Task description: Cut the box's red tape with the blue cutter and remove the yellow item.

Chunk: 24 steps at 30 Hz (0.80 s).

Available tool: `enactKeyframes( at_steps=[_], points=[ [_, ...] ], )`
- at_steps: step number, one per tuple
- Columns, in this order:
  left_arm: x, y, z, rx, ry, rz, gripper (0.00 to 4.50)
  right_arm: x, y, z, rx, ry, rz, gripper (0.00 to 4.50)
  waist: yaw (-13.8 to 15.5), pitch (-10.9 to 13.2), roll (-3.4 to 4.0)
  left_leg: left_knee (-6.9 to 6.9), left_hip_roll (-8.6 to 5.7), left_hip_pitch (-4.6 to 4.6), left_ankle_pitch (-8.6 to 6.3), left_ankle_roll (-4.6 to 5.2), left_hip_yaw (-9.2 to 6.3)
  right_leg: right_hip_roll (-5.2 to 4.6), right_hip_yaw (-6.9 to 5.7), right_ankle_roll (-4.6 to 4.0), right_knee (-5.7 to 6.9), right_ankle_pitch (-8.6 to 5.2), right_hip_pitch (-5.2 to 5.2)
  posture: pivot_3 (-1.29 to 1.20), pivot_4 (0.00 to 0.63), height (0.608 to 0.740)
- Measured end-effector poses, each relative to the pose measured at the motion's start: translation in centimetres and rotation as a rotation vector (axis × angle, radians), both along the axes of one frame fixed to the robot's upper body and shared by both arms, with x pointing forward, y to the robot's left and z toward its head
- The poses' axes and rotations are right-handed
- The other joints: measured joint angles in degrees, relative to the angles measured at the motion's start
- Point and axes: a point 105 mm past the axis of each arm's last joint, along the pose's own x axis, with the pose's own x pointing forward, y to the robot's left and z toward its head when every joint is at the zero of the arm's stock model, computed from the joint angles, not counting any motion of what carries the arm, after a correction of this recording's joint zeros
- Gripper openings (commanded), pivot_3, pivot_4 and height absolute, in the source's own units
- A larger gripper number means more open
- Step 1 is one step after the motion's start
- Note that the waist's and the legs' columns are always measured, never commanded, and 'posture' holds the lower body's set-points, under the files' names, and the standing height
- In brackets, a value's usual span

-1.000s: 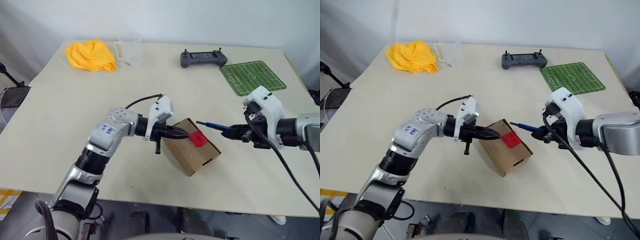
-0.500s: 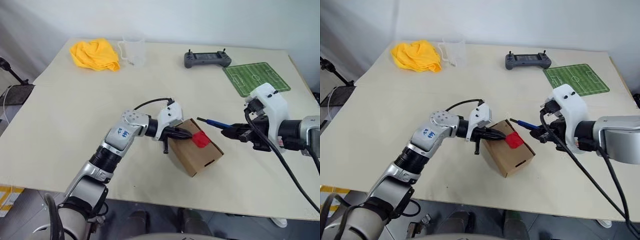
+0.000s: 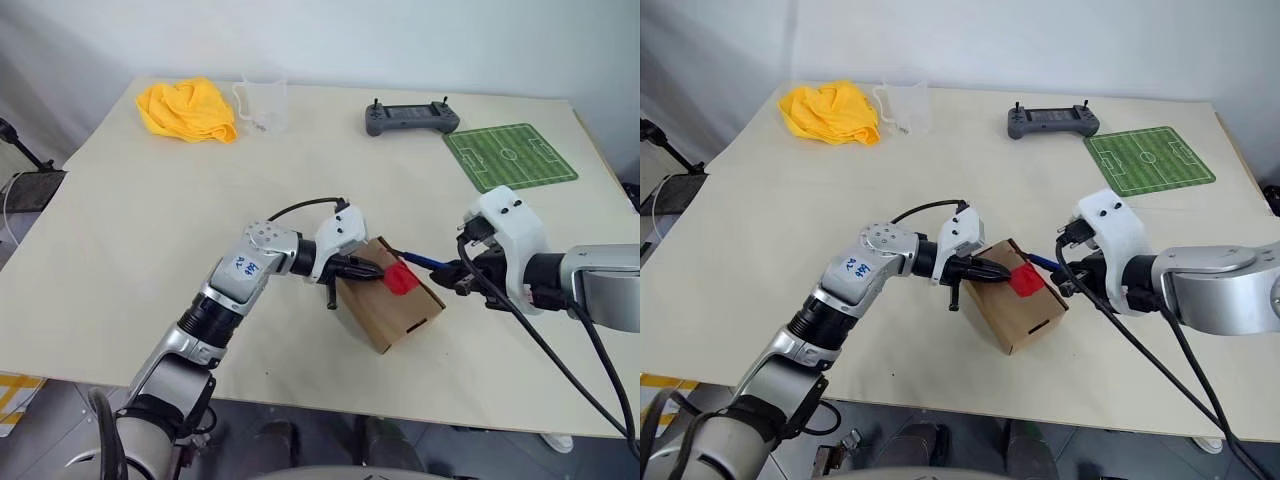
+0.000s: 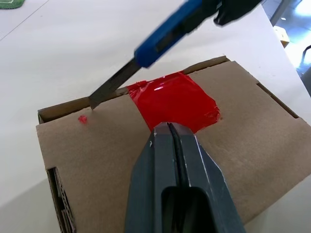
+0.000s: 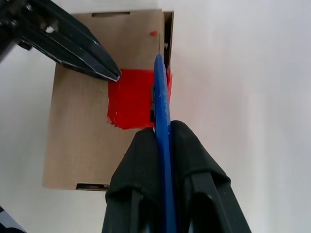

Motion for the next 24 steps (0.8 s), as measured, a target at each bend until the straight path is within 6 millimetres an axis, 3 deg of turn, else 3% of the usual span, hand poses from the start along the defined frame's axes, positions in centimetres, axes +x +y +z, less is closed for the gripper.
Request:
enactKeyframes(
  at_steps=[24],
  points=[
    [-0.32, 0.26, -0.15, 0.011, 0.004, 0.007, 0.0, 0.91, 0.34, 0.1, 0.112, -0.008, -0.034, 0.1, -0.1, 0.0, -0.01, 0.36, 0.01, 0.01, -0.07, 0.12, 0.03, 0.02, 0.04, 0.0, 0.05, 0.0, 0.02, 0.0, 0.15, 0.74]
  ],
)
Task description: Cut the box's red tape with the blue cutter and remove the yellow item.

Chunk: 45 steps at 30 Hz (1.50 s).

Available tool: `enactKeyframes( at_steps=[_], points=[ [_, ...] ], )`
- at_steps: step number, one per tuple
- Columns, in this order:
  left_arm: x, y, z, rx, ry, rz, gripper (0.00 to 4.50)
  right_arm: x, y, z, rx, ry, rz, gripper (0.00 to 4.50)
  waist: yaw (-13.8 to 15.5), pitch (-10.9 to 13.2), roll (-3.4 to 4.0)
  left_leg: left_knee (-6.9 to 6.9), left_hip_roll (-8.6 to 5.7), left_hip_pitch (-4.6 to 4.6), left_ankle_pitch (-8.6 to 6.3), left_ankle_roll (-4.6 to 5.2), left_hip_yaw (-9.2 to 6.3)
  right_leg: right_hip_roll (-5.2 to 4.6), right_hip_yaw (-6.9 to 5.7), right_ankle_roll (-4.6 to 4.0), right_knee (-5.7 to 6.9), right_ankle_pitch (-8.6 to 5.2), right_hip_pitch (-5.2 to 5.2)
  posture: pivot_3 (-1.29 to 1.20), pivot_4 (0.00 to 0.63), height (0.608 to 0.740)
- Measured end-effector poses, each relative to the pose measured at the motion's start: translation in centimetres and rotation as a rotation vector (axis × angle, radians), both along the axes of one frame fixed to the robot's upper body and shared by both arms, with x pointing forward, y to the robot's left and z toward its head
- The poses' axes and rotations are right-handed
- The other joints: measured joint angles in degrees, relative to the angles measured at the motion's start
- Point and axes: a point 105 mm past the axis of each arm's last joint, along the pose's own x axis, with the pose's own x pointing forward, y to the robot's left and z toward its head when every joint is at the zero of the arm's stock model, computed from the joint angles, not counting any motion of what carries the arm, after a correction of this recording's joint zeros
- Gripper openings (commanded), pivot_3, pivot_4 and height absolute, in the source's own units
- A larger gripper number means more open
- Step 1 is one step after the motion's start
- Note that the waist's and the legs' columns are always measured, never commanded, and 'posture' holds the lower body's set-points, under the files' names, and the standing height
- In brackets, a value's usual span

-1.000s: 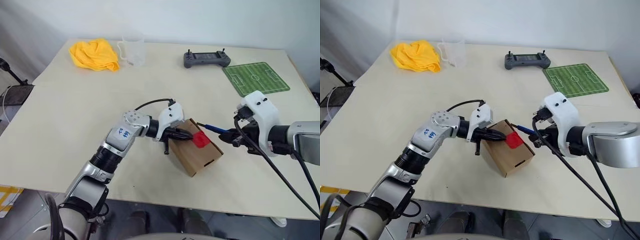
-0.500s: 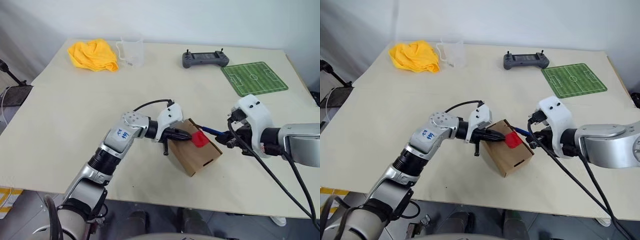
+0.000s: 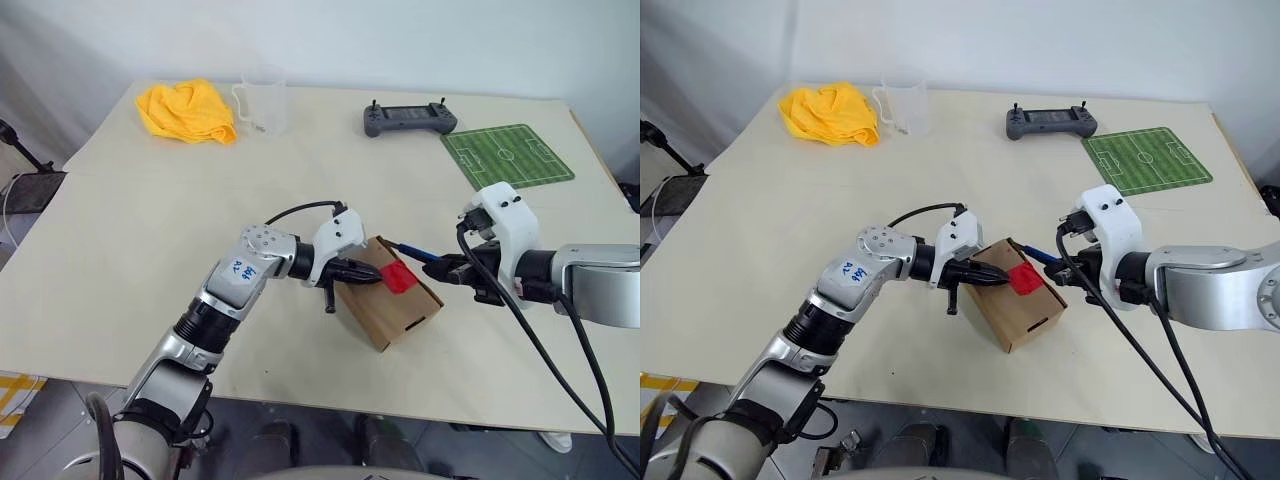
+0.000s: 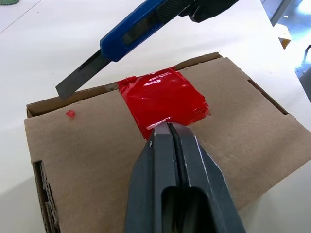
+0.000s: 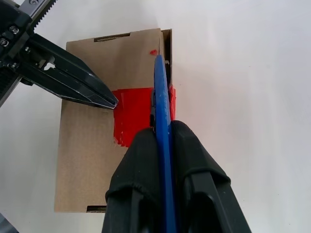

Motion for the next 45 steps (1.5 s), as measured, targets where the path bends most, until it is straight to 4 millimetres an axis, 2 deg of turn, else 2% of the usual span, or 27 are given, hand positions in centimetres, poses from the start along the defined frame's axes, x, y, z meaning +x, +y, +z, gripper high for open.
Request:
enactKeyframes(
  at_steps=[17, 25, 31, 38, 45],
  points=[
    [0.0, 0.0, 0.0, 0.004, 0.006, 0.011, 0.0, -0.4, -0.9, -0.6, -0.065, 0.052, 0.005, 0.1, 0.0, 0.0, 0.0, 0.01, 0.0, 0.0, -0.01, 0.01, 0.0, -0.01, -0.01, 0.0, -0.01, 0.0, 0.02, 0.0, 0.15, 0.74],
    [0.0, -0.2, -0.1, 0.006, 0.007, 0.019, 0.0, -0.6, -0.6, -0.5, -0.072, 0.058, 0.037, 0.1, 0.0, 0.0, 0.0, 0.11, 0.0, 0.0, -0.12, 0.18, 0.0, -0.02, 0.0, 0.0, -0.01, 0.0, 0.06, 0.0, 0.15, 0.74],
    [0.0, -0.3, -0.1, 0.008, 0.007, 0.027, 0.0, -0.1, -1.0, -0.4, -0.086, 0.049, -0.002, 0.1, 0.0, 0.0, 0.0, 0.15, 0.0, 0.01, -0.13, 0.19, -0.01, -0.03, 0.0, 0.0, 0.0, 0.0, 0.07, 0.0, 0.15, 0.74],
    [-0.2, -0.3, -0.1, 0.01, 0.007, 0.023, 0.0, 0.8, -0.2, 1.1, -0.037, -0.002, 0.018, 0.1, 0.1, 0.0, 0.0, 0.15, 0.01, 0.0, -0.13, 0.18, -0.01, -0.02, -0.01, 0.01, -0.02, 0.01, 0.06, 0.0, 0.15, 0.74],
    [-0.2, -0.3, -0.1, 0.013, 0.007, 0.022, 0.0, 1.0, -0.6, 0.6, -0.034, 0.013, -0.001, 0.1, 0.1, 0.0, 0.0, 0.15, 0.01, -0.02, -0.14, 0.18, -0.01, -0.02, -0.01, 0.01, -0.02, 0.01, 0.06, 0.0, 0.15, 0.74]
  ],
)
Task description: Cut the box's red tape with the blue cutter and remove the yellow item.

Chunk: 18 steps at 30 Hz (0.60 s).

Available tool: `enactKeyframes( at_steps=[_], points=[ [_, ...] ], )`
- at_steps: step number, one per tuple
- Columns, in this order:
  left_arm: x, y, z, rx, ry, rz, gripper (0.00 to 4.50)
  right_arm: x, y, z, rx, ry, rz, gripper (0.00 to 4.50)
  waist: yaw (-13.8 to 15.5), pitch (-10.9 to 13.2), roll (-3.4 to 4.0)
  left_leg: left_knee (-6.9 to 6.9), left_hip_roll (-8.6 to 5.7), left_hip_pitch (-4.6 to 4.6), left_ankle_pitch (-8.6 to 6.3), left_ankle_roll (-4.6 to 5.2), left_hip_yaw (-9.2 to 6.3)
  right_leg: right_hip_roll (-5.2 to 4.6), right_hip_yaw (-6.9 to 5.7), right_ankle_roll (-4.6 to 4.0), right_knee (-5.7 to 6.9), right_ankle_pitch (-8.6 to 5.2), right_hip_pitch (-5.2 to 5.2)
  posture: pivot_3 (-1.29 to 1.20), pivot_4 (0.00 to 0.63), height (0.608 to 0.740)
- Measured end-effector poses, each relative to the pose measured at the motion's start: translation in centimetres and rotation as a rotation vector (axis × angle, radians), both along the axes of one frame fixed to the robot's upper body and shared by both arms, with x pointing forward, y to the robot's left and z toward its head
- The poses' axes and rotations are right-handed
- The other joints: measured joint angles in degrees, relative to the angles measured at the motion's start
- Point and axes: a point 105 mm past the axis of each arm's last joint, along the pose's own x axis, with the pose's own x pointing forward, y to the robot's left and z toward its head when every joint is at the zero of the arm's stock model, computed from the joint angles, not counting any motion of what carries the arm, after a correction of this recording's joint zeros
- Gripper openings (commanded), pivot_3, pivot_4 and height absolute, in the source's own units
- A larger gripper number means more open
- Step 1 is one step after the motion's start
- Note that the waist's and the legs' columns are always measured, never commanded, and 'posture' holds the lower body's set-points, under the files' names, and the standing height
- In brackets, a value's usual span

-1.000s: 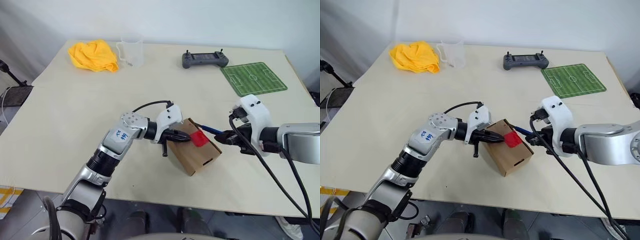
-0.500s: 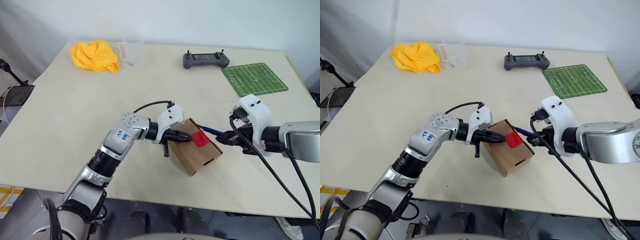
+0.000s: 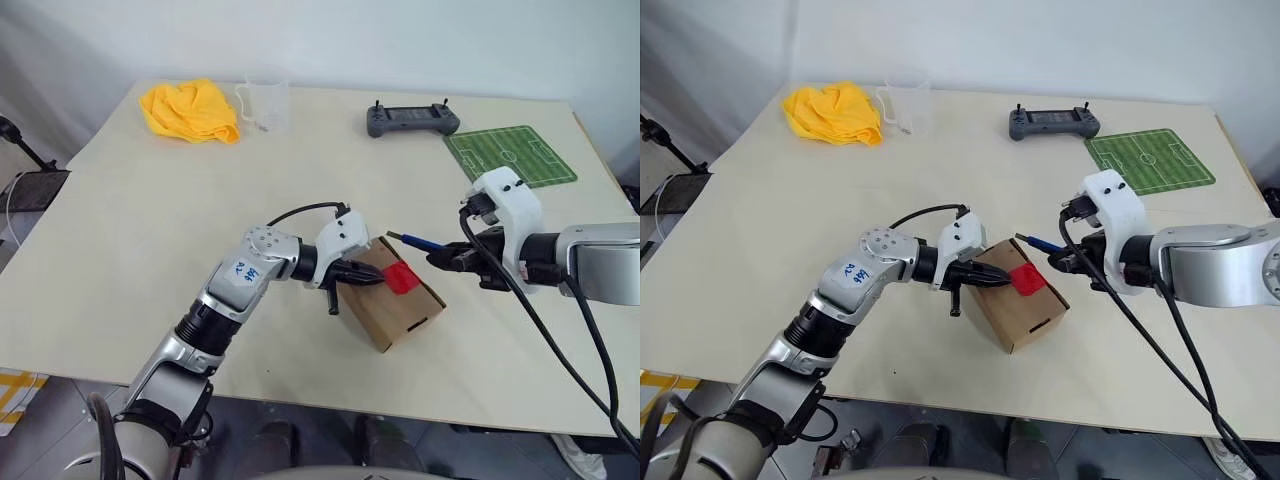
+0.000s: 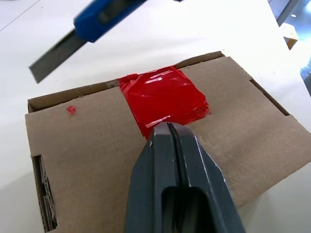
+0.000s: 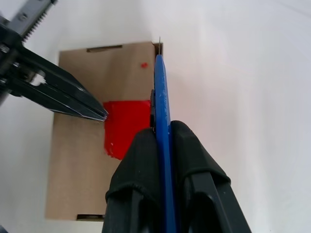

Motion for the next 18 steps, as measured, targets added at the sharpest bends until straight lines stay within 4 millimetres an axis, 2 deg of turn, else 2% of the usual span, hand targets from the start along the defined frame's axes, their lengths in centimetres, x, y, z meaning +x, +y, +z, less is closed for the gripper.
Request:
enactKeyframes(
  at_steps=[6, 11, 18],
  points=[
    [0.0, 0.1, 0.0, 0.004, -0.001, 0.002, 0.0, -0.5, -0.3, -2.0, -0.016, 0.059, -0.011, 0.1, 0.0, 0.0, 0.0, 0.01, 0.0, 0.0, 0.0, 0.01, 0.0, 0.0, 0.0, 0.0, 0.02, 0.0, 0.0, 0.0, 0.15, 0.74],
    [0.0, 0.3, 0.0, 0.009, 0.002, 0.003, 0.0, -0.8, -0.5, -2.8, -0.024, 0.084, -0.026, 0.1, 0.0, 0.0, 0.0, 0.02, 0.01, 0.01, 0.0, 0.01, 0.0, 0.01, 0.0, 0.0, 0.04, 0.0, 0.0, 0.0, 0.15, 0.74],
    [0.0, 0.3, 0.0, 0.013, 0.005, 0.0, 0.0, -1.0, -0.5, -2.9, -0.032, 0.093, -0.025, 0.1, -0.1, 0.0, 0.0, 0.03, 0.01, 0.01, 0.0, 0.01, 0.0, 0.02, 0.0, 0.0, 0.03, 0.0, 0.0, 0.0, 0.15, 0.74]
  ],
)
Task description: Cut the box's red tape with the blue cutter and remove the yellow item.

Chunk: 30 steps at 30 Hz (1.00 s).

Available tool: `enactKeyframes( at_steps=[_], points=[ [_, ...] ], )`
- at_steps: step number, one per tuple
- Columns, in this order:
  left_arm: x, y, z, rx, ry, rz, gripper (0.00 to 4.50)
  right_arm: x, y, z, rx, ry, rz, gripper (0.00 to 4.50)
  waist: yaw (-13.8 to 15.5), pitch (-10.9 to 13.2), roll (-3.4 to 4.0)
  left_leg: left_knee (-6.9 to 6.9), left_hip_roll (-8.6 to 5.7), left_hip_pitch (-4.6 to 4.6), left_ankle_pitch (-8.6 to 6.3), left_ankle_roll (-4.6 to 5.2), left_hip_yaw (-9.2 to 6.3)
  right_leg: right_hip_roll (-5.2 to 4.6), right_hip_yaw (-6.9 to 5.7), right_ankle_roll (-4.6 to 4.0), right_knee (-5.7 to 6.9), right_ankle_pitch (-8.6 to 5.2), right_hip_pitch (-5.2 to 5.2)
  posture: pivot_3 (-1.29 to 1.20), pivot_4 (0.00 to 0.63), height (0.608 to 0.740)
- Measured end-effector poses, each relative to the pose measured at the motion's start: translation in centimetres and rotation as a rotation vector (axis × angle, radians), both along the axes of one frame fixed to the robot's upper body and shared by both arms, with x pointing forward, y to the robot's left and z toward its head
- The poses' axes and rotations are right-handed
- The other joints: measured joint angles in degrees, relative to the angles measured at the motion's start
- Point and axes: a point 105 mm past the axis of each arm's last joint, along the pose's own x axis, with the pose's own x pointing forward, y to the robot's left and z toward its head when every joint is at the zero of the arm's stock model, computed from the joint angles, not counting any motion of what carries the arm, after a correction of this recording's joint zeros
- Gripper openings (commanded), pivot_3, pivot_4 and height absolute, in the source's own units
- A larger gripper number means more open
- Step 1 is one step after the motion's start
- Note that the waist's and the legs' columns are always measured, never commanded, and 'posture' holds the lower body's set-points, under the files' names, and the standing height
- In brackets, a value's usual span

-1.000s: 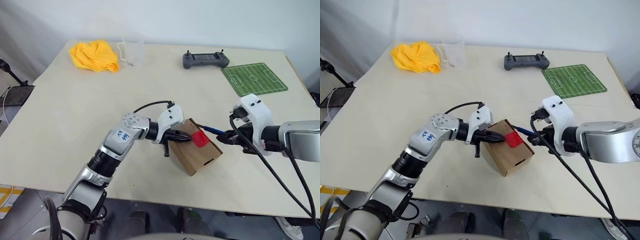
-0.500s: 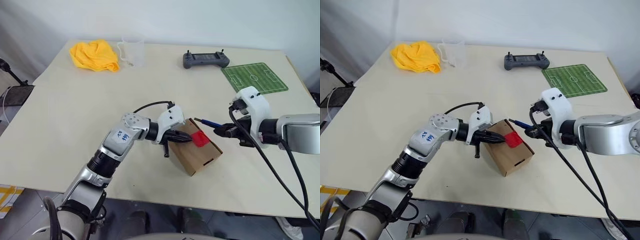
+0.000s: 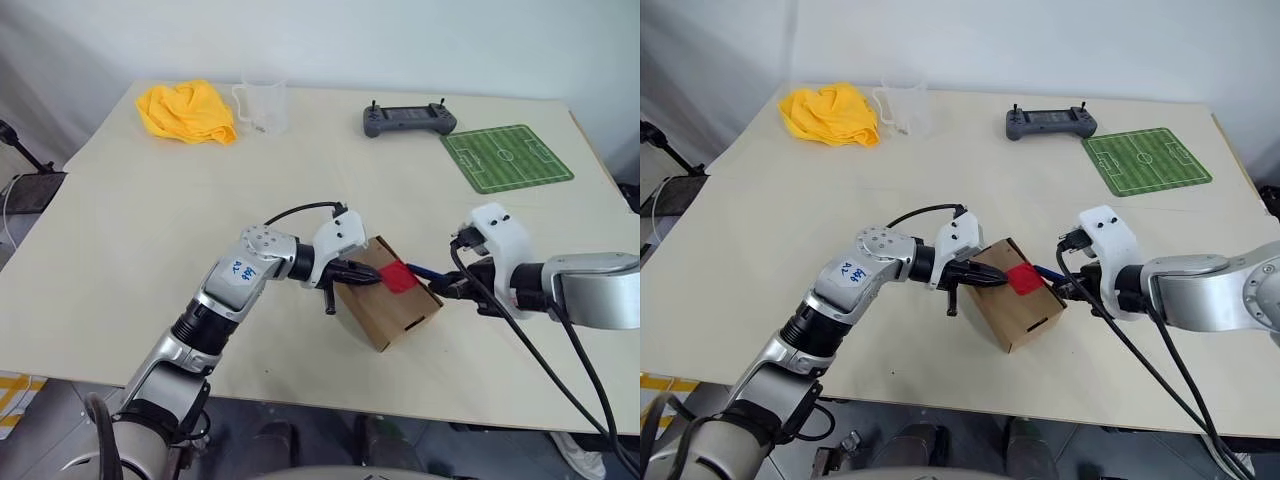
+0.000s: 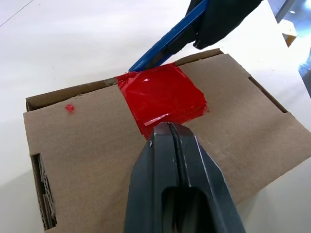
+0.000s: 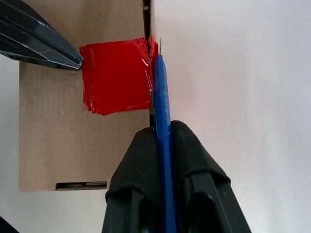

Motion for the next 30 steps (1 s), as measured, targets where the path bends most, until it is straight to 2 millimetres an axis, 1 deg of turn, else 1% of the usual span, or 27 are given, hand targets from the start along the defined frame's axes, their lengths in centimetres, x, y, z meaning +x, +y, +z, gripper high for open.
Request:
enactKeyframes(
  at_steps=[3, 8, 11, 13, 19, 20, 25, 30],
  points=[
    [0.0, 0.0, -0.1, 0.003, 0.002, -0.002, 0.0, 0.2, 0.2, 0.7, 0.005, -0.018, 0.007, 0.1, 0.0, 0.0, 0.0, 0.01, 0.0, 0.0, 0.0, 0.0, 0.0, 0.0, 0.0, 0.0, 0.0, 0.0, 0.0, 0.0, 0.15, 0.74],
    [-0.1, -0.2, -0.1, 0.0, 0.002, -0.003, 0.0, 0.8, 0.1, 2.6, -0.016, -0.076, 0.013, 0.1, 0.1, 0.0, 0.0, 0.0, -0.01, -0.01, -0.01, 0.01, 0.0, -0.02, 0.01, 0.0, -0.03, 0.0, 0.0, 0.0, 0.15, 0.74],
    [-0.1, -0.2, -0.1, 0.001, 0.003, -0.003, 0.0, 1.1, 0.2, 3.8, 0.0, -0.109, 0.023, 0.1, 0.1, 0.0, 0.0, -0.02, 0.0, -0.01, -0.01, 0.01, 0.0, -0.01, 0.0, 0.0, -0.04, 0.0, 0.0, 0.0, 0.15, 0.74],
    [-0.1, -0.2, -0.1, 0.001, 0.002, -0.004, 0.0, 1.0, 0.5, 4.1, 0.012, -0.111, 0.04, 0.1, 0.1, 0.0, 0.0, -0.03, 0.01, -0.01, -0.02, 0.01, 0.0, -0.01, 0.0, 0.0, -0.04, 0.0, 0.0, 0.0, 0.15, 0.74],
    [-0.1, -0.2, -0.1, 0.002, 0.002, -0.004, 0.0, 0.8, 0.9, 4.0, 0.02, -0.11, 0.058, 0.1, 0.1, 0.0, 0.0, -0.03, 0.01, -0.01, -0.03, 0.04, 0.0, -0.02, 0.0, 0.0, -0.04, 0.0, 0.0, 0.0, 0.15, 0.74],
    [-0.1, -0.2, -0.1, 0.002, 0.003, -0.005, 0.0, 0.8, 0.9, 3.8, 0.02, -0.103, 0.055, 0.1, 0.1, 0.0, 0.0, -0.03, 0.01, -0.01, -0.03, 0.04, -0.01, -0.01, 0.0, 0.0, -0.04, 0.0, 0.0, 0.0, 0.15, 0.74],
    [-0.1, -0.1, -0.1, 0.006, 0.003, -0.008, 0.0, 0.1, 0.6, 1.3, 0.009, -0.029, 0.04, 0.1, 0.1, 0.0, 0.0, -0.02, 0.01, -0.02, -0.03, 0.04, -0.01, -0.02, 0.0, 0.0, -0.04, 0.0, 0.0, 0.0, 0.15, 0.74],
    [-0.1, -0.1, -0.1, 0.009, 0.002, -0.009, 0.0, -0.1, 0.5, 0.8, 0.012, -0.025, 0.024, 0.1, 0.1, 0.0, 0.0, -0.01, 0.01, 0.0, -0.03, 0.04, -0.01, -0.01, 0.0, 0.0, -0.01, 0.0, 0.0, 0.0, 0.15, 0.74]
  ],
)
